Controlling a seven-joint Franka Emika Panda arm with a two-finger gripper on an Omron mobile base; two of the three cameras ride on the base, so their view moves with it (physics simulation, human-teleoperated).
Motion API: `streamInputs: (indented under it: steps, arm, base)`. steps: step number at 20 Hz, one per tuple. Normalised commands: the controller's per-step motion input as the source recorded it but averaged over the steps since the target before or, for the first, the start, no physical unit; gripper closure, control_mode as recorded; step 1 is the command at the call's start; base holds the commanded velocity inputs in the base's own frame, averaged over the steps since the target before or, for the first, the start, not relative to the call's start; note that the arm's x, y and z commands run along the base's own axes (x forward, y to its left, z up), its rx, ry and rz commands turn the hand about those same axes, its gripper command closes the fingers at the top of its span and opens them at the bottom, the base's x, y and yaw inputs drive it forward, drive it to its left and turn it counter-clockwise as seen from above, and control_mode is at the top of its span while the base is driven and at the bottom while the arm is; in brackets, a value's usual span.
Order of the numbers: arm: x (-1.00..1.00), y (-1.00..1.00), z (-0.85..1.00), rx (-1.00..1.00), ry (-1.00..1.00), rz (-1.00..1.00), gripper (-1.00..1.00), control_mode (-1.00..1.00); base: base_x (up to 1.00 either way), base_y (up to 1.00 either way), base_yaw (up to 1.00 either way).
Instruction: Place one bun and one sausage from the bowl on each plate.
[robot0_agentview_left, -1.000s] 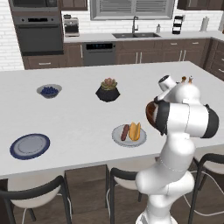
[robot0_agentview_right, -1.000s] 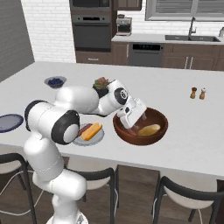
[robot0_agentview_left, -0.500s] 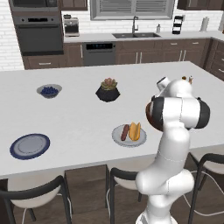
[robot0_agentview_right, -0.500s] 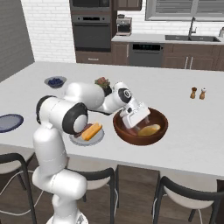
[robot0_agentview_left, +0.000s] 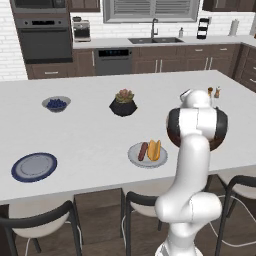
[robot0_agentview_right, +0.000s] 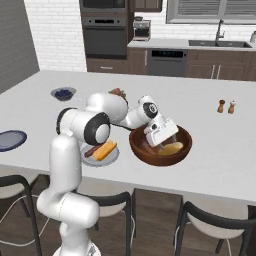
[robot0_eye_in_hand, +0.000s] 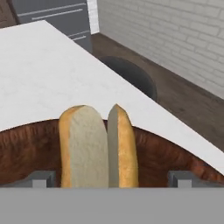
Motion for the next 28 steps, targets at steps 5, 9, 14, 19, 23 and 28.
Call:
streamInputs:
  steps: [5,9,14,19,23,28]
  arm:
    - [0.33,-0.23,-0.25,-0.01,0.00,-0.09,-1.00,-1.00]
    - [0.09,-0.04,-0.23,-0.01,0.00,-0.06,-1.00,-1.00]
    - [0.01,-0.04,-0.23,0.00,0.00,-0.04,1.00,-1.00]
    - [-0.21,0.00,-0.01,0.00,-0.03,0.00,1.00,-1.00]
    - [-0.94,0.23,0.77,0.00,-0.19,0.00,1.00,-1.00]
    - [-0.96,0.49,1.00,0.00,-0.44,0.03,1.00,-1.00]
  base:
    - [0.00,0.00,0.00]
    - [0.00,0.00,0.00]
    - [0.00,0.00,0.00]
    - [0.00,0.00,0.00]
    - [0.00,0.00,0.00]
    - [0.00,0.00,0.00]
